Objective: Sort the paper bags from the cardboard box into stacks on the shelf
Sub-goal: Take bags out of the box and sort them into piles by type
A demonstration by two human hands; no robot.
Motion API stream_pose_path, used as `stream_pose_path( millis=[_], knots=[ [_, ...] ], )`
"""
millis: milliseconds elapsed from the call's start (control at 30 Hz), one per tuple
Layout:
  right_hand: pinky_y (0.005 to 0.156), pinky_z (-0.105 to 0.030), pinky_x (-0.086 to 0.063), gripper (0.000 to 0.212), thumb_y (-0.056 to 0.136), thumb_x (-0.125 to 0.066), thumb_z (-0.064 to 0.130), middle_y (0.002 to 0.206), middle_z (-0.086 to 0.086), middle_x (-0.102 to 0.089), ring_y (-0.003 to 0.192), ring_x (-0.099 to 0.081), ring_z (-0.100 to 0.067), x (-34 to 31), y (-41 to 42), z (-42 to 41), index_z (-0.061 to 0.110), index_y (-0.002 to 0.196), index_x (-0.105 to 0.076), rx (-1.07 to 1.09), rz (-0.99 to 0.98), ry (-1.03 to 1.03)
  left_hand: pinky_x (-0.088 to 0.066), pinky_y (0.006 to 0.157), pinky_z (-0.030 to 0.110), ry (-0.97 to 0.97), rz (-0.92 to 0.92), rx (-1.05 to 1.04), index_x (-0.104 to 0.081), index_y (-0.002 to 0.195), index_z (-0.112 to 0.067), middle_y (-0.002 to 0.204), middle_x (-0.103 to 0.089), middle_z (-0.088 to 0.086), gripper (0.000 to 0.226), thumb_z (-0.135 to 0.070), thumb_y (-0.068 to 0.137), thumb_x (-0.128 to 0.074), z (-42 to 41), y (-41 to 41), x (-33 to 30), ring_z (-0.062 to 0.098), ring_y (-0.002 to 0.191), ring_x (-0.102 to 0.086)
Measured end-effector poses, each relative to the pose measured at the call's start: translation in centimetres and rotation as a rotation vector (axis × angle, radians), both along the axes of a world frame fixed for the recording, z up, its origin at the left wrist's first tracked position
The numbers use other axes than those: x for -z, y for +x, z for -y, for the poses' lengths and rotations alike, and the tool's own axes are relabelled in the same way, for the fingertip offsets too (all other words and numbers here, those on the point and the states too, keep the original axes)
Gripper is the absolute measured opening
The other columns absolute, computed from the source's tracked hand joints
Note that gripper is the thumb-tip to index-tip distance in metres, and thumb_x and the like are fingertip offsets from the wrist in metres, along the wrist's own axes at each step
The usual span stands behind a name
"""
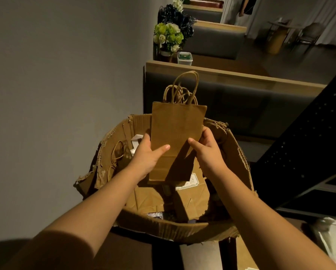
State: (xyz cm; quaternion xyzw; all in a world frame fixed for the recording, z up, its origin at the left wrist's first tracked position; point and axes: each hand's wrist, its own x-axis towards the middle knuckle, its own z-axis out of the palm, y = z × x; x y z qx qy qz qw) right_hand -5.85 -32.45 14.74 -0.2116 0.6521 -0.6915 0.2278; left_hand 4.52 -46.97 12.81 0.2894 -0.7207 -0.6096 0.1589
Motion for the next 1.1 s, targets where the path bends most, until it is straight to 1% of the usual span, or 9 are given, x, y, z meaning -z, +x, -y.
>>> stream_pose_path(
  millis=[133,267,433,600,667,800,867,1000,1100],
  knots=[
    [0.094,-0.034,-0.052,0.037,0.091,-0.059,0.004,0.122,-0.003,-0.059,0.112,-0.061,-0.017,1.0,-0.4,-0.9,0.028,0.118,-0.048,-0.061,-0.015,0.054,-0.039,0.109,0.053,-0.013,0.078,0.029,-0.017,0.15,-0.032,0.153,-0.036,0.003,0.087,-0.035,0.082,-0.073,-0.1,0.1,1.2,0.025,0.139,-0.036],
    [0.079,-0.022,-0.052,0.049,0.091,-0.058,0.001,0.121,0.007,-0.056,0.111,-0.058,-0.012,2.8,0.4,-1.1,0.034,0.123,-0.042,-0.126,0.039,0.152,-0.039,0.108,0.053,0.01,0.125,0.055,-0.023,0.147,-0.033,0.152,-0.038,0.003,0.082,-0.029,0.082,-0.073,-0.2,0.2,2.8,0.026,0.139,-0.037],
    [0.097,-0.034,-0.047,0.047,0.094,-0.055,0.003,0.125,0.006,-0.057,0.117,-0.055,-0.012,2.9,0.1,-0.8,0.035,0.126,-0.043,-0.094,-0.013,0.134,-0.041,0.106,0.052,0.037,0.136,0.049,-0.031,0.141,-0.034,0.147,-0.044,0.002,0.077,-0.037,0.075,-0.071,0.0,0.0,2.6,0.024,0.138,-0.04],
    [0.099,-0.039,-0.048,0.045,0.091,-0.058,0.003,0.121,0.001,-0.058,0.115,-0.057,-0.019,3.2,0.4,-0.3,0.028,0.126,-0.044,-0.107,0.043,0.158,-0.024,0.118,0.045,-0.002,0.232,0.085,0.009,0.154,-0.021,0.162,-0.012,0.003,0.093,-0.023,0.093,-0.062,-0.9,0.1,2.0,0.025,0.148,-0.016],
    [0.097,-0.039,-0.05,0.037,0.091,-0.058,0.002,0.116,-0.003,-0.062,0.112,-0.06,-0.022,2.9,0.3,0.0,0.027,0.117,-0.05,-0.059,0.047,0.119,-0.025,0.117,0.045,-0.02,0.208,0.07,0.001,0.155,-0.021,0.161,-0.014,0.002,0.085,-0.024,0.095,-0.06,-0.8,0.1,1.7,0.025,0.148,-0.017],
    [0.096,-0.033,-0.05,0.037,0.093,-0.057,0.003,0.121,-0.002,-0.063,0.114,-0.06,-0.017,1.4,0.0,-0.1,0.02,0.125,-0.05,-0.052,-0.066,0.019,-0.044,0.105,0.048,0.014,0.118,0.028,-0.041,0.133,-0.021,0.136,-0.055,0.002,0.042,-0.02,0.094,-0.059,-0.4,0.3,1.0,0.021,0.129,-0.05],
    [0.095,-0.03,-0.05,0.039,0.093,-0.057,0.006,0.122,0.001,-0.062,0.116,-0.059,-0.013,0.9,-0.2,-0.3,0.02,0.128,-0.05,-0.055,-0.124,0.024,-0.048,0.1,0.045,0.054,0.062,0.009,-0.046,0.122,-0.029,0.122,-0.062,-0.003,0.033,-0.017,0.095,-0.058,-0.4,0.1,0.7,0.019,0.118,-0.058],
    [0.096,-0.032,-0.051,0.037,0.093,-0.058,0.007,0.122,0.003,-0.061,0.115,-0.059,-0.011,0.9,-0.2,-0.8,0.027,0.124,-0.052,-0.06,-0.157,0.046,-0.05,0.098,0.045,0.004,0.074,0.055,-0.046,0.128,-0.026,0.12,-0.062,-0.006,0.04,-0.022,0.092,-0.063,-0.4,-0.1,0.2,0.018,0.116,-0.058],
    [0.093,-0.028,-0.053,0.041,0.092,-0.061,0.009,0.124,0.003,-0.06,0.114,-0.059,-0.01,1.2,0.0,-1.3,0.027,0.127,-0.049,-0.054,-0.129,0.004,-0.052,0.094,0.042,0.012,0.102,0.062,-0.048,0.119,-0.028,0.109,-0.062,-0.009,0.034,-0.023,0.09,-0.066,-0.6,0.0,0.8,0.017,0.109,-0.06]
  ],
)
